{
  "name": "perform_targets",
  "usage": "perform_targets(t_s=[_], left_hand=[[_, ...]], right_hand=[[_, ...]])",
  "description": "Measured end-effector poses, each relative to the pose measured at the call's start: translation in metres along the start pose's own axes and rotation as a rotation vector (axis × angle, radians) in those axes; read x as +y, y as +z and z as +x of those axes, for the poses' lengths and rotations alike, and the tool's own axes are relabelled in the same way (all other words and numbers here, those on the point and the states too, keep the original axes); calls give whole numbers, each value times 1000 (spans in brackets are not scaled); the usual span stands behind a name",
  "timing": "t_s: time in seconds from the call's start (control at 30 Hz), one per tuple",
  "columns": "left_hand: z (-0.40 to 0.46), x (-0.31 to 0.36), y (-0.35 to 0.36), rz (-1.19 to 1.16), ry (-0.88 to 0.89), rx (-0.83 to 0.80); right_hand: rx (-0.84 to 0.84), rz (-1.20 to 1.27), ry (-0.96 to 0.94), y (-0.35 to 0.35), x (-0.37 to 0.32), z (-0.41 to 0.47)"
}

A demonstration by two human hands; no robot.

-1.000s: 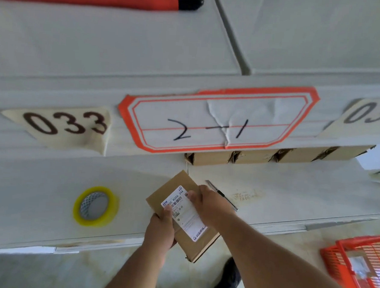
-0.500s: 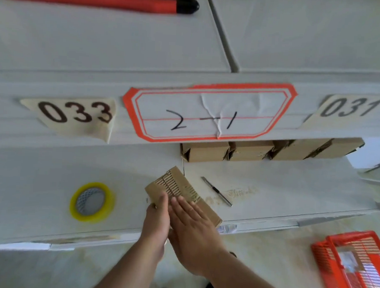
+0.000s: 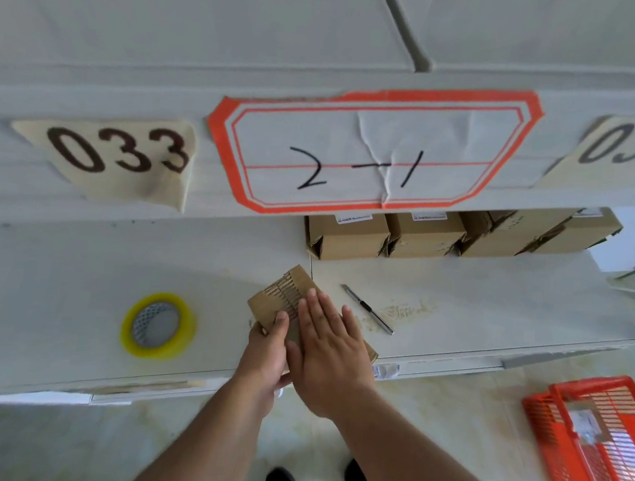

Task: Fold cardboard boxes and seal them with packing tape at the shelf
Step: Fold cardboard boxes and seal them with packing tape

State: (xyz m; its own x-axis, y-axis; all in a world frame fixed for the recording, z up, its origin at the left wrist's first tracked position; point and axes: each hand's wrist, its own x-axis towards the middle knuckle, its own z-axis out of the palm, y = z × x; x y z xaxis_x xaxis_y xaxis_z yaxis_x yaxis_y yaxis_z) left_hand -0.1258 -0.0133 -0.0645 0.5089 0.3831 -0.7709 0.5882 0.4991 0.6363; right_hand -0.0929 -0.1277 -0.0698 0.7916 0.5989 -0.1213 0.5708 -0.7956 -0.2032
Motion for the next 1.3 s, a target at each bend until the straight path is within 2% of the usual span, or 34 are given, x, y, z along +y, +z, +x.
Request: perform_targets(t_s=[0.17, 0.27, 0.33, 0.37, 0.43, 0.5, 0.57, 0.6, 0.67, 0.8, 0.9, 0.97, 1.17, 1.3], left_hand=[[2, 1, -4, -17, -31, -13], [2, 1, -9, 19, -24, -50], [5, 2, -15, 158, 64, 48], [7, 5, -19, 284, 157, 128], [12, 16, -25, 589, 396, 228], [18, 25, -30, 786, 578, 208], [22, 28, -33, 798, 589, 147], [21, 29, -33, 783, 579, 145], [21, 26, -34, 762, 549, 198], [10, 9, -30, 674, 503, 355], [1, -5, -22, 666, 505, 347], [-1, -7, -18, 659, 496, 346], [-6, -5, -20, 643, 443, 351], [-9, -9, -28, 643, 457, 322]], right_hand=[[-151, 115, 62, -16, 3, 13], [-245, 277, 239, -30, 18, 29], [-288, 342, 308, -43, 35, 33], [-248, 355, 316, -48, 44, 29], [-47, 417, 396, -56, 55, 5], [143, 596, 619, -54, 56, -33], [51, 872, 834, -43, 48, -61], [-28, 994, 860, -37, 41, -69], [-98, 1112, 797, -30, 31, -69], [-13, 1018, 629, -38, 38, -29], [-74, 1020, 634, -43, 56, -1], [-83, 1126, 643, -47, 63, 11], [42, 1058, 724, -42, 72, 28], [33, 1079, 717, -42, 76, 25]])
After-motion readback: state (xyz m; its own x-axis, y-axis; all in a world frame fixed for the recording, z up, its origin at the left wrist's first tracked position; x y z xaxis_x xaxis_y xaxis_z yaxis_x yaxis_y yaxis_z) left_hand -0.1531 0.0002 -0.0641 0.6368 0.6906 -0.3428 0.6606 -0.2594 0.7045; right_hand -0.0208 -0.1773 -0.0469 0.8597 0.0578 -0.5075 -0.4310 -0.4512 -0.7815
